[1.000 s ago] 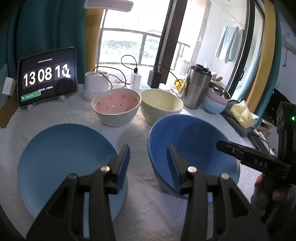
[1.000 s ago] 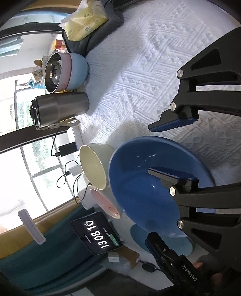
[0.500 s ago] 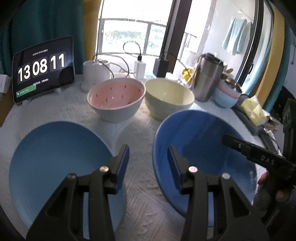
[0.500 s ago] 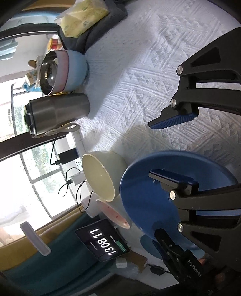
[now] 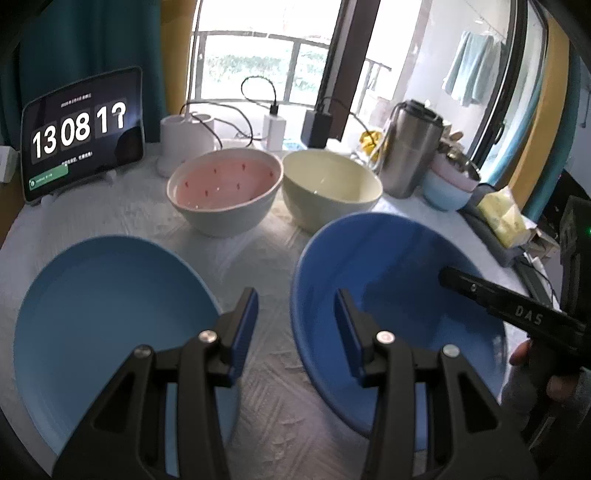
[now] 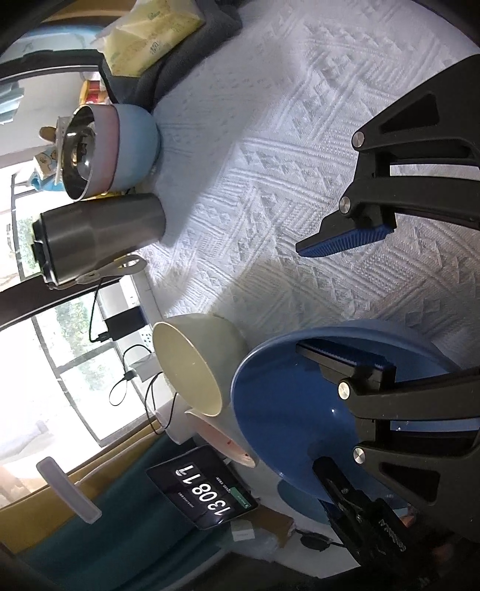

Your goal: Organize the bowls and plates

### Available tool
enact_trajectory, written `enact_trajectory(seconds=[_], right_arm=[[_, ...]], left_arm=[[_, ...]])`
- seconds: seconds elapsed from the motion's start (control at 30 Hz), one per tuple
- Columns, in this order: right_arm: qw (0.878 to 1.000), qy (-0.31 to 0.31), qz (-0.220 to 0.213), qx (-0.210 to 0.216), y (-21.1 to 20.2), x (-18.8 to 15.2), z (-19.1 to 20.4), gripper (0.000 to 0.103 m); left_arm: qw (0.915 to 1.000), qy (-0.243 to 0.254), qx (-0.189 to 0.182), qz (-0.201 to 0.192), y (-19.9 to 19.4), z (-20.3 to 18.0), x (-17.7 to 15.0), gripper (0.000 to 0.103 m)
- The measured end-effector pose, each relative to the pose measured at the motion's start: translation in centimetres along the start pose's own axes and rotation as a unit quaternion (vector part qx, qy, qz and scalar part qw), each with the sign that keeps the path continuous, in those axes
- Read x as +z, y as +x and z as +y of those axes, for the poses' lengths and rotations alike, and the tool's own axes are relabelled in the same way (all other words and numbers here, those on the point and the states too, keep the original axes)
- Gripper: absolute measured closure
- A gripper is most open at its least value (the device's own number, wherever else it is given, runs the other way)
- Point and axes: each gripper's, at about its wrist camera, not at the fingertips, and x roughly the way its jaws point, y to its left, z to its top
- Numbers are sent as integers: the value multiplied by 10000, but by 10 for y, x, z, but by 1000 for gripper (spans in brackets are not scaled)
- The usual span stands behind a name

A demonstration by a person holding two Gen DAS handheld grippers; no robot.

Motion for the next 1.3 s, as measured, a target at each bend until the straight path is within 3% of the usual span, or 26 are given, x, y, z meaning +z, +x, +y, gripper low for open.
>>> enact_trajectory(seconds=[0.37,0.77,1.3], right_arm=[[9995,-161,-286,-20,-25,5,18,54],[9974,-497,-499,154,-41,28,68,54],[9929,-1065,-133,504,-5,69,123,54]], left_arm=[[9994,-47,-2,-331,-31,15,7,58],[9974,-183,115,-680,-59,54,22,58],[9952,-708,124,-665,-51,105,52,58]])
